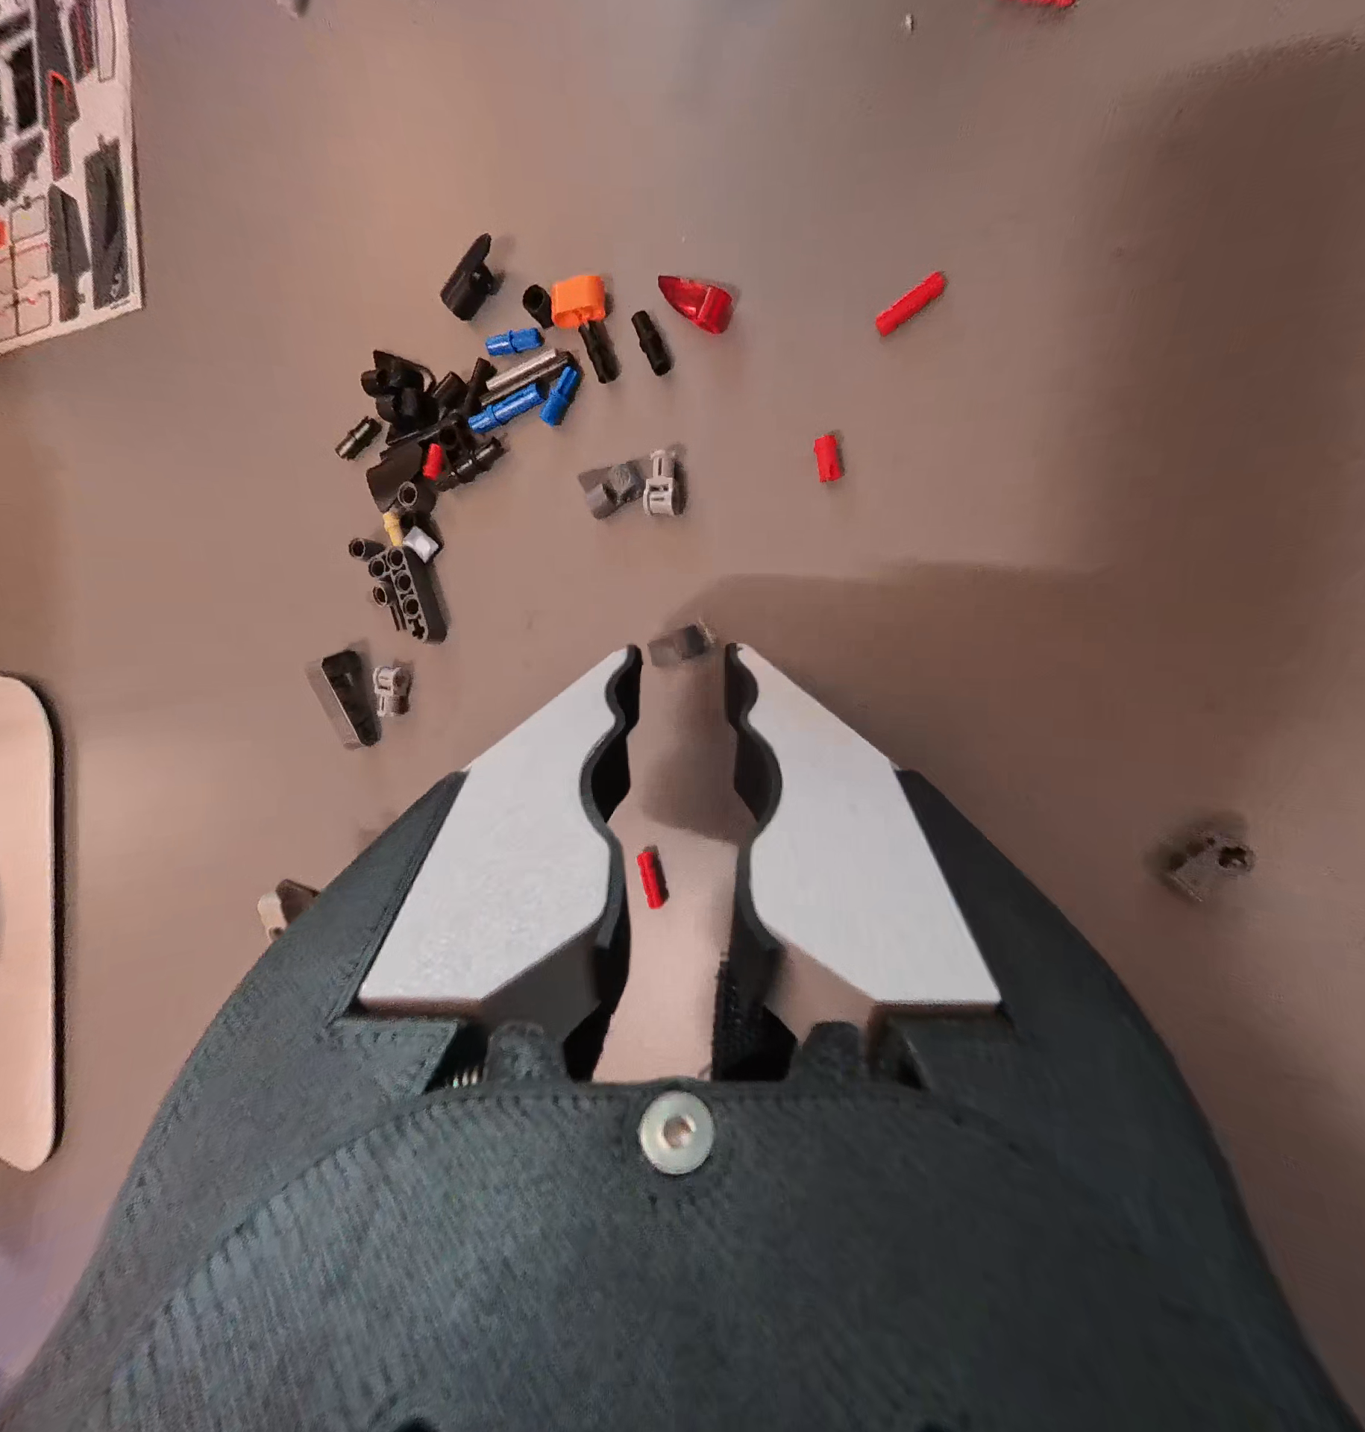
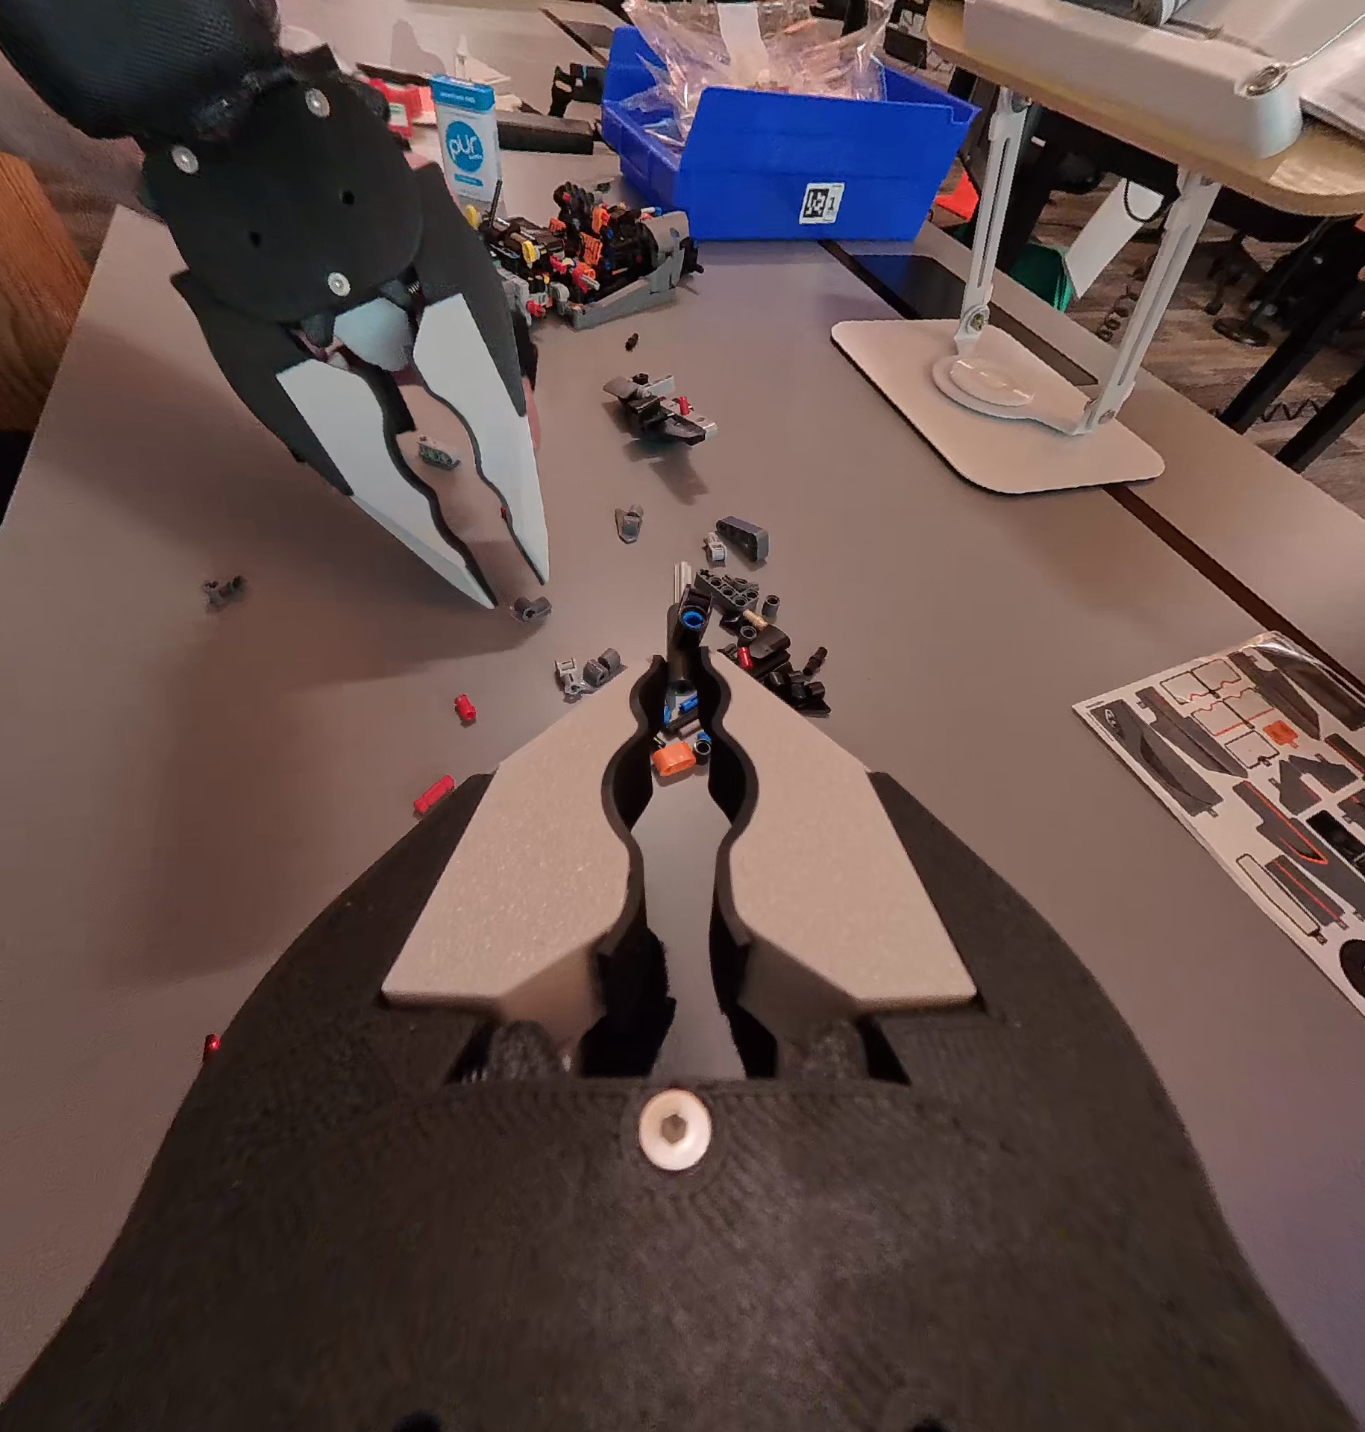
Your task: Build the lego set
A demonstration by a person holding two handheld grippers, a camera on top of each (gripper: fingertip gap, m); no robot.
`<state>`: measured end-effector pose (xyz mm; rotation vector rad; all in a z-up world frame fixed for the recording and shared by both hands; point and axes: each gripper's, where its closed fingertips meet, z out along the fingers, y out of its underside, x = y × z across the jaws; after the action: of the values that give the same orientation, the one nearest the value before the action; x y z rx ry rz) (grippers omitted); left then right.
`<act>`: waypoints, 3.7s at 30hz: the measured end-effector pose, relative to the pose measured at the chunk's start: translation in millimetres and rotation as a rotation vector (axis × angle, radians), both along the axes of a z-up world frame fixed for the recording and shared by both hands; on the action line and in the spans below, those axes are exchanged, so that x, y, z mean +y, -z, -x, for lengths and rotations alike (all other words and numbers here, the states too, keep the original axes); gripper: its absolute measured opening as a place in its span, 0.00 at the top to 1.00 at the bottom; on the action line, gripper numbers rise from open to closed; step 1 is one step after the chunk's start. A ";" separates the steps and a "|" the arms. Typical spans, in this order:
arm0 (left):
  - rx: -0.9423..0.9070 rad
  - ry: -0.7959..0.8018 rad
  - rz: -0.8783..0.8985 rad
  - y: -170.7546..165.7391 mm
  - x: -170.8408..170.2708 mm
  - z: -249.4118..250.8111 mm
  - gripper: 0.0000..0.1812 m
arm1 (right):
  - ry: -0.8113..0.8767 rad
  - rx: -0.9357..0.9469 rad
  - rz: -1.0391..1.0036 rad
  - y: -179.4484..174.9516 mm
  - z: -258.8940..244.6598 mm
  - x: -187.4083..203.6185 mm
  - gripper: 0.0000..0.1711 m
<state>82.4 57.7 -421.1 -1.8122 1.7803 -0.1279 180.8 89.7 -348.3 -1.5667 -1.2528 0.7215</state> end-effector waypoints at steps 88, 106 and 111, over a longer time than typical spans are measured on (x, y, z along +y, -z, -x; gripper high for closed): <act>-0.924 0.146 1.222 -100.0 -86.7 22.5 0.97 | -0.346 -0.218 -0.274 -21.8 129.9 -111.9 0.95; -1.121 0.015 1.221 -108.4 -47.8 13.0 0.97 | -0.150 0.020 -0.083 -32.6 121.2 -76.2 0.98; -1.137 -0.036 1.141 -115.3 -23.2 5.1 0.97 | -0.150 0.125 0.035 -40.2 113.4 -51.1 0.99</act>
<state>77.3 34.5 -305.8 -1.7032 0.7778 -2.0058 67.3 38.6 -308.1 -1.4434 -1.2796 0.9276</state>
